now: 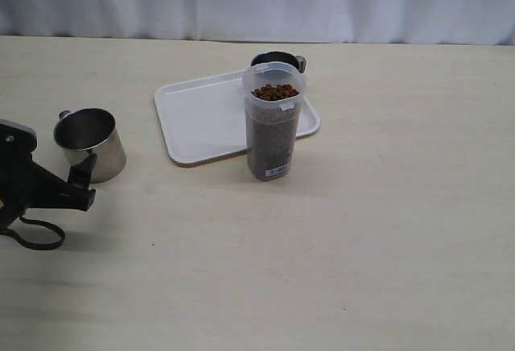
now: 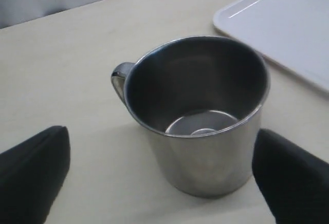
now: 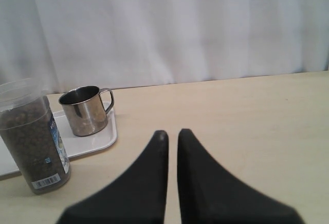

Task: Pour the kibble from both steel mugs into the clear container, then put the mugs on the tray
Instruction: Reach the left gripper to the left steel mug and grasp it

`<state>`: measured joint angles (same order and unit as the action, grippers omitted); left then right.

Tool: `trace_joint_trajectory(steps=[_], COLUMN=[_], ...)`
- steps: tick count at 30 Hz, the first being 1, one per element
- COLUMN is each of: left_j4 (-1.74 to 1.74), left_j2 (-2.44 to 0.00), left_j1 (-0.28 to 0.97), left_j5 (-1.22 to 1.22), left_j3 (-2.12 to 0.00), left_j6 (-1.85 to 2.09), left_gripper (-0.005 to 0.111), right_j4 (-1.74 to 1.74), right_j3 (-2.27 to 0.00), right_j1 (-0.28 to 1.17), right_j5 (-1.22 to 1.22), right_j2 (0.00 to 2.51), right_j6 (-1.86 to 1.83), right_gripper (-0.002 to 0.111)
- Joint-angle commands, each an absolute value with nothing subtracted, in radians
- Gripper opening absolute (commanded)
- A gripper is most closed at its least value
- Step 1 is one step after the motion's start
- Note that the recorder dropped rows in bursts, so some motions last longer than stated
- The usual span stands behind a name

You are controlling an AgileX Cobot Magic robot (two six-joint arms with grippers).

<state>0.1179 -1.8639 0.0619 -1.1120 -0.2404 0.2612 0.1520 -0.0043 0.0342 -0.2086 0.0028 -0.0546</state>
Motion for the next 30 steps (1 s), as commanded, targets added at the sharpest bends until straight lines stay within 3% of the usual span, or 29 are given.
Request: trace_joint_trajectory(steps=[1, 11, 24, 30], left_j4=[0.14, 0.14, -0.211, -0.3], left_j2=[-1.867, -1.867, -1.867, -1.923], left_j1=[0.068, 0.058, -0.132, -0.153], left_j5=[-1.082, -0.929, -1.058, -1.06], left_j3=[-0.246, -0.246, -0.248, -0.294], left_j6=[0.269, 0.391, 0.175, 0.148], left_gripper=[0.079, 0.079, 0.079, 0.079], right_j4=[0.153, 0.153, 0.153, 0.153], right_j3=[0.0, 0.0, 0.0, 0.0], right_j1=[0.038, 0.038, 0.038, 0.038], right_j5=[-0.209, -0.209, -0.209, -0.209], right_j2=[0.0, 0.0, 0.0, 0.0], right_j6=[-0.052, -0.052, -0.052, -0.052], right_gripper=[0.005, 0.005, 0.005, 0.005])
